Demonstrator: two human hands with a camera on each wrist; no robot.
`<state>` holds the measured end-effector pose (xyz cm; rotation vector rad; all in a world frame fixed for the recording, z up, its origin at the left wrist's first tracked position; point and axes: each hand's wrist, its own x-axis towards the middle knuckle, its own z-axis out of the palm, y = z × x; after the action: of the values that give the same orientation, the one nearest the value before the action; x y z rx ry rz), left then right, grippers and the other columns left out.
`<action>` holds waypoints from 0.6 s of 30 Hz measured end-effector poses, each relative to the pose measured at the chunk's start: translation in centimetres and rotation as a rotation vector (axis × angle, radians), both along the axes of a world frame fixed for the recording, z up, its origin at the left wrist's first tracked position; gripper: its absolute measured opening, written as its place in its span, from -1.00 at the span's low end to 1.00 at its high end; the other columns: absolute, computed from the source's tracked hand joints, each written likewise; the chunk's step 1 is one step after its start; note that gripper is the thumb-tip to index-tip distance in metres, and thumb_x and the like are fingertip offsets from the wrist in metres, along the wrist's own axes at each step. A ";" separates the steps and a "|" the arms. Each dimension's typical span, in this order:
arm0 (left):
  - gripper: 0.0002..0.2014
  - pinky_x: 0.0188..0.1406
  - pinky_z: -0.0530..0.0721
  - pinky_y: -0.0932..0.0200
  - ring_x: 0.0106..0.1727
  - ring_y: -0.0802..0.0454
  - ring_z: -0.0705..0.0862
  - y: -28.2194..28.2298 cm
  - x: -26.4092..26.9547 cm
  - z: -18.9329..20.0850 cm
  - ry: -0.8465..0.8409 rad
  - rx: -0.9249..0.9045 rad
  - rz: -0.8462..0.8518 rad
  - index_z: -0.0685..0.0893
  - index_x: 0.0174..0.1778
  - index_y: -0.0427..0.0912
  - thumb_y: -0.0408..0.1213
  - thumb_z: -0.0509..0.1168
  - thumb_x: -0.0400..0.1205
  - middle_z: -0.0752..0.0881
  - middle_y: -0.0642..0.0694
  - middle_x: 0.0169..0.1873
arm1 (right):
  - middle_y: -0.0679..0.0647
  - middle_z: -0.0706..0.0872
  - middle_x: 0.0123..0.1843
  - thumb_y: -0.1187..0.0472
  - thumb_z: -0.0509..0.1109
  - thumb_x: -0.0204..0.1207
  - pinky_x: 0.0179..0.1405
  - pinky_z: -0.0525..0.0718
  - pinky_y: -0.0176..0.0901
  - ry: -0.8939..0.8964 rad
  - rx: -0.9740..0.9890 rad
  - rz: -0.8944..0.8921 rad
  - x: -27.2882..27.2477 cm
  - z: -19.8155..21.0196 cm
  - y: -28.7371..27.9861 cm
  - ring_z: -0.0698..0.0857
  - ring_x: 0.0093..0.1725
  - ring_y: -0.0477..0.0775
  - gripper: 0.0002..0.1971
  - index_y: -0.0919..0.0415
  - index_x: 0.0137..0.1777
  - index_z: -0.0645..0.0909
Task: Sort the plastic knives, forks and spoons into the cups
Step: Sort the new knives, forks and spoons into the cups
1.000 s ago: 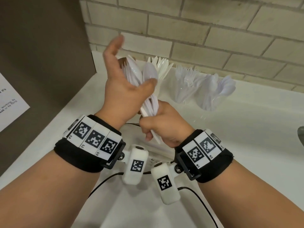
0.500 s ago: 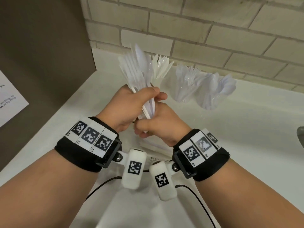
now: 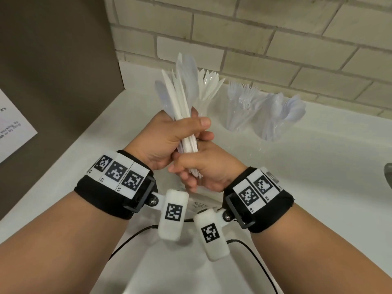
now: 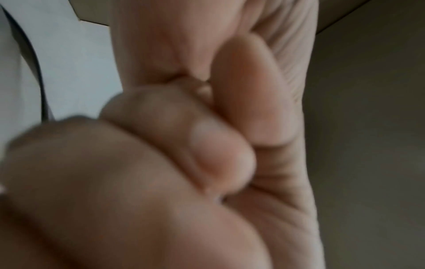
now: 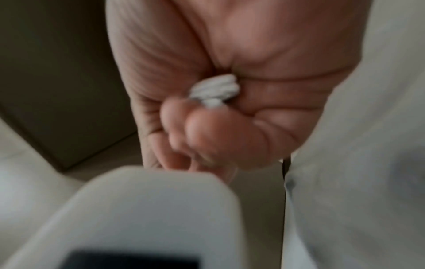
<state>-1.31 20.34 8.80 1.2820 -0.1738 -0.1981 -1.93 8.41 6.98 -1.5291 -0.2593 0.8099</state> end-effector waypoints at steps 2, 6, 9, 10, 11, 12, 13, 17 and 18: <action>-0.67 -0.06 0.77 -0.03 -0.37 0.06 0.74 -0.1 0.1 -0.1 0.019 -0.050 0.121 0.64 -0.55 -0.05 -0.40 0.40 0.55 0.66 -0.02 -0.56 | 0.11 0.72 -0.39 0.21 0.52 0.43 -0.51 0.60 -0.23 -0.181 -0.207 -0.061 0.2 1.1 -0.2 0.65 -0.50 0.00 -0.93 0.13 -0.24 0.70; -0.71 -0.36 0.74 0.09 -0.56 0.12 0.56 0.6 0.8 -0.2 0.067 -0.175 0.342 0.59 -0.48 -0.13 -0.48 0.37 0.55 0.51 -0.01 -0.62 | -0.09 0.74 -0.26 -0.08 0.63 0.27 -0.38 0.60 -0.28 -0.505 -0.324 -0.444 1.7 2.7 -1.4 0.69 -0.34 -0.14 -0.70 0.07 -0.15 0.69; -0.89 -0.47 0.64 0.19 -0.56 0.10 0.59 0.3 0.7 -0.7 0.061 0.091 0.389 0.69 -0.26 -0.11 -0.39 0.46 0.50 0.64 0.04 -0.59 | -0.06 0.70 -0.26 -0.06 0.63 0.28 -0.36 0.58 -0.22 -0.627 -0.222 -0.609 2.4 3.7 -1.3 0.63 -0.35 -0.10 -0.71 0.07 -0.18 0.65; -0.89 -0.45 0.65 0.15 -0.52 0.06 0.62 0.1 0.7 -0.8 0.043 0.164 0.386 0.70 -0.22 -0.10 -0.40 0.47 0.48 0.67 0.02 -0.55 | -0.03 0.71 -0.24 -0.07 0.63 0.28 -0.35 0.59 -0.22 -0.639 -0.231 -0.585 2.3 3.9 -0.9 0.64 -0.33 -0.09 -0.69 0.08 -0.15 0.66; -0.87 -0.43 0.67 0.11 -0.49 0.03 0.63 -0.1 0.6 -0.8 0.021 0.226 0.386 0.70 -0.21 -0.10 -0.44 0.45 0.47 0.68 -0.01 -0.52 | -0.03 0.71 -0.21 -0.08 0.64 0.27 -0.34 0.61 -0.26 -0.657 -0.265 -0.554 2.3 3.9 -0.5 0.65 -0.31 -0.10 -0.66 0.09 -0.12 0.66; -0.83 -0.43 0.67 0.08 -0.47 0.00 0.64 -0.3 0.6 -0.8 -0.005 0.264 0.386 0.70 -0.22 -0.11 -0.50 0.41 0.45 0.68 -0.05 -0.50 | -0.04 0.71 -0.21 -0.10 0.64 0.26 -0.34 0.62 -0.32 -0.682 -0.319 -0.541 2.3 3.8 -0.2 0.65 -0.29 -0.13 -0.64 0.10 -0.12 0.65; -0.78 -0.44 0.66 0.06 -0.46 -0.02 0.64 -0.4 0.6 -0.9 -0.028 0.287 0.386 0.69 -0.23 -0.11 -0.56 0.37 0.43 0.68 -0.09 -0.48 | -0.06 0.70 -0.23 -0.10 0.64 0.26 -0.34 0.61 -0.40 -0.713 -0.364 -0.539 2.4 3.6 0.2 0.64 -0.29 -0.17 -0.64 0.11 -0.14 0.64; -0.63 -0.42 0.68 0.01 -0.40 -0.08 0.68 -0.4 0.5 -1.1 -0.063 0.285 0.323 0.70 -0.21 -0.07 -0.69 0.32 0.36 0.70 -0.19 -0.40 | 0.03 0.70 -0.33 0.05 0.57 0.39 -0.32 0.66 -0.19 -0.691 -0.370 -0.514 2.7 3.1 0.8 0.65 -0.34 -0.03 -0.75 0.20 -0.24 0.61; -0.61 -0.45 0.67 0.07 -0.42 -0.04 0.67 -0.3 0.5 -1.2 -0.053 0.275 0.300 0.70 -0.20 -0.04 -0.69 0.32 0.37 0.69 -0.16 -0.42 | 0.07 0.70 -0.32 0.08 0.54 0.43 -0.29 0.67 -0.11 -0.669 -0.355 -0.499 2.7 3.0 0.7 0.67 -0.32 0.02 -0.77 0.22 -0.23 0.62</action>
<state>-0.81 20.08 7.56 1.5699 0.0033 0.0723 0.75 9.15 9.99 -2.0591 -0.2090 -0.0774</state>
